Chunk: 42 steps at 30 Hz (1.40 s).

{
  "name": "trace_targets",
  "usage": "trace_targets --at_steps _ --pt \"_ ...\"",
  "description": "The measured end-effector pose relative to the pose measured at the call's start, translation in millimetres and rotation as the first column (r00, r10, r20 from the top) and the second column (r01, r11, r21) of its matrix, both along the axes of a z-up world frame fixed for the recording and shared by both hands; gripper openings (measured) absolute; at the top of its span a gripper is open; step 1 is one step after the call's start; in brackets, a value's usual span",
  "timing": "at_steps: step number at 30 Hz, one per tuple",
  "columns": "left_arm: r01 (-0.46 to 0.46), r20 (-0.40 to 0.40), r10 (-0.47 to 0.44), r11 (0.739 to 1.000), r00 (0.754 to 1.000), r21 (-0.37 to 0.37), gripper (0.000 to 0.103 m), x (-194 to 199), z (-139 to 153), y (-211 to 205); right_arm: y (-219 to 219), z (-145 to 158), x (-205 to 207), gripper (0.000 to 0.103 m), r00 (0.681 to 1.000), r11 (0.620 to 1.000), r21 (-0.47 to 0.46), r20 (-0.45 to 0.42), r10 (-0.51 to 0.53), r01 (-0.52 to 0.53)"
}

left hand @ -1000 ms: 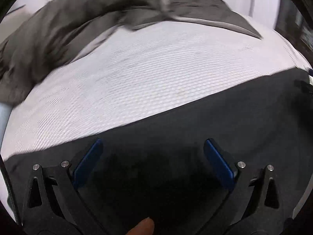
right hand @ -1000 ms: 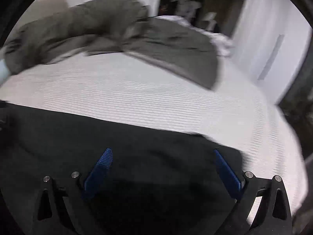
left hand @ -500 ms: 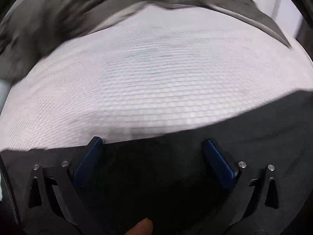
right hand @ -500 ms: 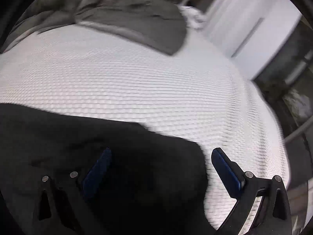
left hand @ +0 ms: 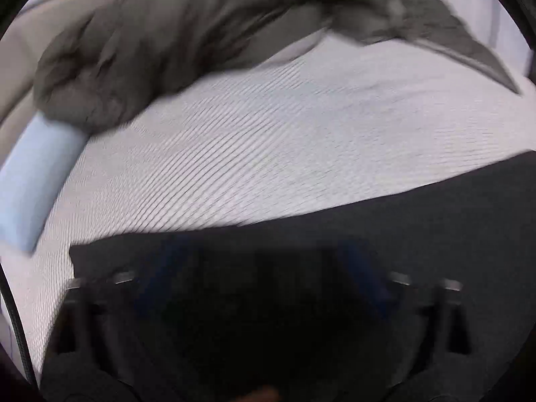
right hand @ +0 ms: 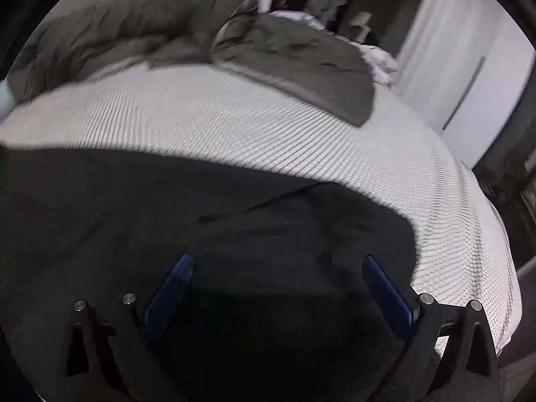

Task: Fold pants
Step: 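Lower the folded pants onto the bed and open both grippers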

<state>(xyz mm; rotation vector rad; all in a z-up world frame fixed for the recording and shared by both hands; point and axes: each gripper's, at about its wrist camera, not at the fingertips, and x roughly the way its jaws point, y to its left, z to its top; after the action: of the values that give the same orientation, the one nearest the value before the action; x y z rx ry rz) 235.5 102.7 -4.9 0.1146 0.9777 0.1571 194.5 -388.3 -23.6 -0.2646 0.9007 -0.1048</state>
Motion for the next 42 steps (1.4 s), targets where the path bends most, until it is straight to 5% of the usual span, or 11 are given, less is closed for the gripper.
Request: trace_targets --at_steps 2,7,9,13,16,19,21,25,30,33,42 --pt "-0.017 -0.038 0.014 0.997 0.999 -0.079 0.034 0.7 -11.3 28.6 -0.2 -13.1 1.3 0.102 1.0 1.0 -0.02 -0.029 -0.004 0.004" --pt "-0.185 0.029 0.185 0.983 0.982 0.014 0.03 -20.0 -3.2 92.4 -20.9 -16.4 -11.3 0.102 0.996 0.997 0.013 -0.037 -0.075 0.076" --pt "-0.196 0.014 0.197 0.978 0.98 -0.065 0.02 -26.9 -2.5 115.6 -28.7 -15.6 -14.2 0.102 0.994 0.995 0.022 -0.044 -0.095 0.096" --pt "-0.154 0.041 0.158 0.983 0.987 -0.096 0.024 -62.3 21.8 101.5 -22.3 -7.9 -26.0 0.102 0.995 0.995 0.026 -0.03 -0.094 0.095" --pt "-0.008 0.087 0.015 0.997 0.996 -0.077 0.06 -83.2 27.8 63.8 -6.2 2.6 -40.3 0.102 0.999 0.997 0.065 0.009 -0.038 0.037" --pt "0.013 0.016 -0.014 0.999 1.0 0.043 0.06 -85.0 -1.3 41.2 12.8 11.3 -51.6 0.102 0.999 0.996 0.093 0.032 0.006 -0.009" --pt "-0.022 0.041 0.024 0.999 0.999 -0.045 0.06 -84.8 -9.6 58.6 21.1 12.6 -57.1 0.102 0.999 0.994 0.103 0.036 0.034 -0.037" --pt "-0.129 0.065 0.134 0.988 0.989 -0.081 0.016 -101.1 -2.0 91.4 20.2 0.9 -67.7 0.102 0.999 0.998 0.046 0.009 0.031 -0.031" --pt "-0.105 0.079 0.113 0.989 0.99 -0.101 0.023 -137.2 15.3 74.1 8.4 -4.3 -79.7 0.102 1.0 0.99 0.14 0.003 -0.013 0.012" --pt "0.022 0.125 -0.008 0.993 0.992 -0.114 0.046 -160.8 19.1 37.5 24.7 -0.8 -84.3 0.102 0.999 0.984 0.173 0.021 0.04 -0.043" --pt "-0.113 0.112 0.127 0.986 0.986 -0.126 0.041 -146.6 -18.7 81.7 69.7 -29.2 -86.3 0.102 0.98 0.978 0.064 0.005 0.198 -0.197"
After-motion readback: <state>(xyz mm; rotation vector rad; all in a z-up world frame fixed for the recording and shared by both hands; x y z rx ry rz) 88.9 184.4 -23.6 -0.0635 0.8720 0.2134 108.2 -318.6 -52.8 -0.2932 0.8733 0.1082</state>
